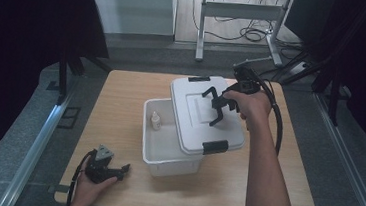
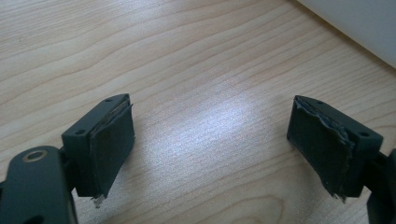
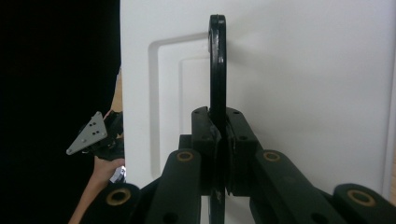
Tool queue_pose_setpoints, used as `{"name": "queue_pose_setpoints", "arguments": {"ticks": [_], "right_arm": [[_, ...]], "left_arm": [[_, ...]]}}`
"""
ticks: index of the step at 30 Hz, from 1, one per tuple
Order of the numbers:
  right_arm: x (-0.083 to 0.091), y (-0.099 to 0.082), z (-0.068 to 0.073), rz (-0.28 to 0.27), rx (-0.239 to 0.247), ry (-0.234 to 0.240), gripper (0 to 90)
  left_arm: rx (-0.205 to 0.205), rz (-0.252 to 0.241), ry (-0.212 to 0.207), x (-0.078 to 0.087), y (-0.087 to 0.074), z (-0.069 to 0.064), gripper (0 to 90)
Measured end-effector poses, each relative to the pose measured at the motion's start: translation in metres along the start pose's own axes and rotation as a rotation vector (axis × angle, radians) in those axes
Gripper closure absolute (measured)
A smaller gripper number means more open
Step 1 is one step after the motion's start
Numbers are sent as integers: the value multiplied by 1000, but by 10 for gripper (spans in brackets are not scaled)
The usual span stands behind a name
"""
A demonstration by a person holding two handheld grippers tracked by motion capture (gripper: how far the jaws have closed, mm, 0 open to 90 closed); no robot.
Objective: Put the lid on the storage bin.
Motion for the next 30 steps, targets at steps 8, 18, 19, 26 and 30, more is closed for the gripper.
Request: {"name": "queue_pose_setpoints", "arguments": {"ticks": [8, 18, 19, 26, 30], "right_arm": [[-5, 3, 13, 1, 17, 16, 850], [-13, 3, 21, 17, 29, 20, 850], [-13, 3, 21, 17, 29, 20, 850], [-22, 2, 28, 34, 29, 9, 851], [-27, -5, 33, 46, 19, 3, 851]], "left_arm": [[0, -1, -1, 0, 0, 0, 150], [0, -1, 0, 0, 0, 0, 150], [0, -1, 0, 0, 0, 0, 150], [0, -1, -1, 0, 0, 0, 149], [-1, 0, -3, 0, 0, 0, 148]]}}
Point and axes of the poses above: each handheld gripper's, and its own axes: x roughly backward along the jaws, y roughly out of its top, z roughly to its left, the point moved 4 cm from there along -x, roughly forward along the jaws, and after that the axes turned 4 degrees about -y, right-handed, at the moved point
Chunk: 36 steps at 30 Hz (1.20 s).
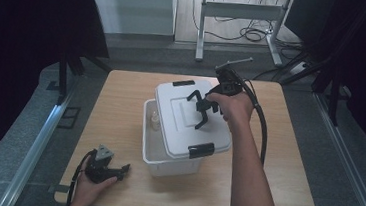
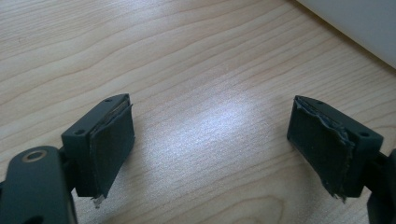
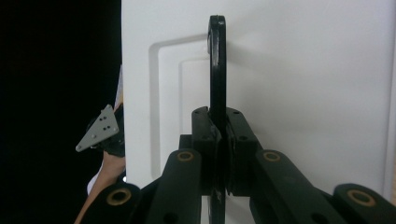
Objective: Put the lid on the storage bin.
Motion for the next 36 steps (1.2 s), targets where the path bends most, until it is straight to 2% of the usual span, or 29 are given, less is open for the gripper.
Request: {"name": "queue_pose_setpoints", "arguments": {"ticks": [9, 24, 31, 36], "right_arm": [[-17, -5, 21, 20, 8, -2, 851], [-36, -14, 43, 32, -35, -29, 852], [-51, -20, 43, 24, -78, -29, 852], [-52, -16, 43, 19, -80, -24, 852]], "left_arm": [[-1, 0, -1, 0, 0, 0, 147], [-5, 2, -4, 0, 0, 0, 144], [-8, 3, -6, 0, 0, 0, 139], [-9, 4, -8, 0, 0, 0, 138]]}}
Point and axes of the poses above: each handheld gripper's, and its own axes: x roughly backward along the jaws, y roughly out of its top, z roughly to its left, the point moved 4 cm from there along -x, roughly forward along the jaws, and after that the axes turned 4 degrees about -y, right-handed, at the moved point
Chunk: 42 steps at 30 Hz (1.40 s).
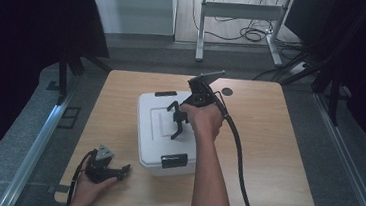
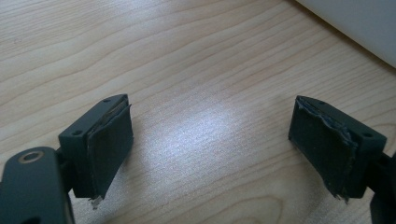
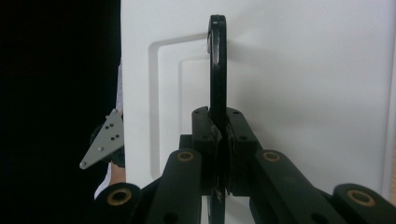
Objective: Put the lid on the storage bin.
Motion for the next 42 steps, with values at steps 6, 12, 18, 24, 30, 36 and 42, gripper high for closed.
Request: {"name": "queue_pose_setpoints", "arguments": {"ticks": [6, 12, 18, 24, 30, 36, 42], "right_arm": [[-2, 6, -15, -24, -38, 12, 852], [-11, 5, -16, -19, -42, 15, 851], [-17, 7, -17, -26, -37, 12, 847], [-27, 7, -24, -31, -58, 36, 844], [-31, 8, -29, -39, -51, 58, 831], [-31, 10, -32, -33, 1, 46, 696], [-24, 11, -34, -57, 53, 45, 601]], "left_arm": [[-3, 0, -2, 0, 0, 0, 138], [-3, 0, -3, 0, 0, 0, 138], [-3, 0, -6, 0, 0, 0, 138], [-11, 4, -6, 0, 0, 0, 138], [-8, 2, -7, 0, 0, 0, 138], [-8, 1, -8, 0, 0, 0, 137], [-9, 1, -8, 0, 0, 0, 138]]}}
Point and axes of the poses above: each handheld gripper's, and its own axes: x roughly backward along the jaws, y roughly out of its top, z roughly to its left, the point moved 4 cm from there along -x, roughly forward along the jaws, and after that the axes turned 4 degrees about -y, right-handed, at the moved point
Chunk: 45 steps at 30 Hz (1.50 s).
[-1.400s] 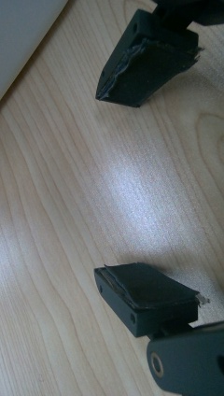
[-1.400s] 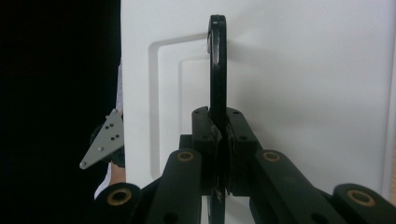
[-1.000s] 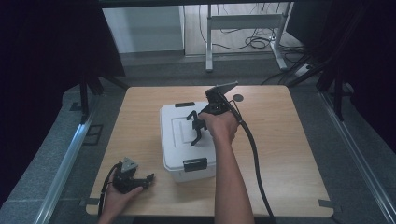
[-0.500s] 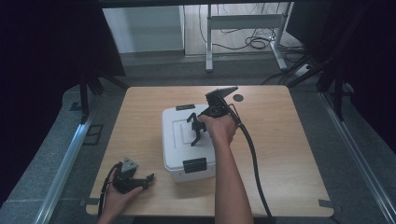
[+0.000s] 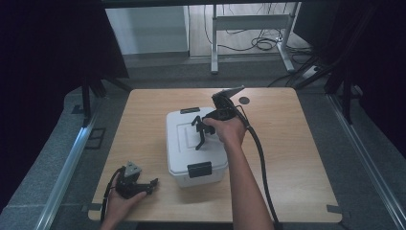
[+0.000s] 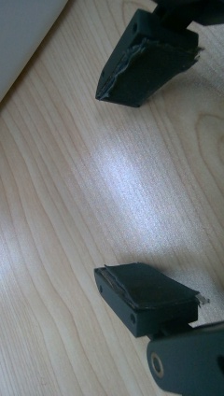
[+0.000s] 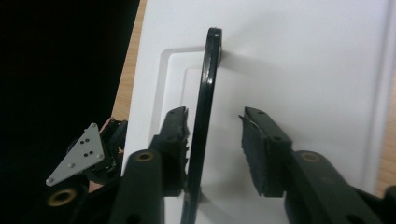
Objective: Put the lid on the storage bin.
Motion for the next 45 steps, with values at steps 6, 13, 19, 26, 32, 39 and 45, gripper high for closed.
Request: {"name": "queue_pose_setpoints", "arguments": {"ticks": [6, 13, 19, 26, 32, 39, 45], "right_arm": [[15, -1, -1, -34, 44, 23, 543], [27, -6, -5, -55, 95, 48, 518], [42, -14, -15, -74, 128, 75, 507], [50, -20, -28, -99, 149, 81, 506], [57, -26, -43, -114, 140, 79, 503], [69, -40, -68, -148, 121, 65, 491], [72, -53, -89, -164, 109, 46, 475]], "left_arm": [[-1, 1, 1, 0, 0, 0, 138], [0, 1, 1, 0, 0, 0, 138], [0, 1, 1, 0, 0, 0, 138], [0, 1, 1, 0, 0, 0, 138], [0, 1, 1, 0, 0, 0, 138], [1, 1, 2, 0, 0, 0, 140], [2, -2, 3, 0, 0, 0, 140]]}}
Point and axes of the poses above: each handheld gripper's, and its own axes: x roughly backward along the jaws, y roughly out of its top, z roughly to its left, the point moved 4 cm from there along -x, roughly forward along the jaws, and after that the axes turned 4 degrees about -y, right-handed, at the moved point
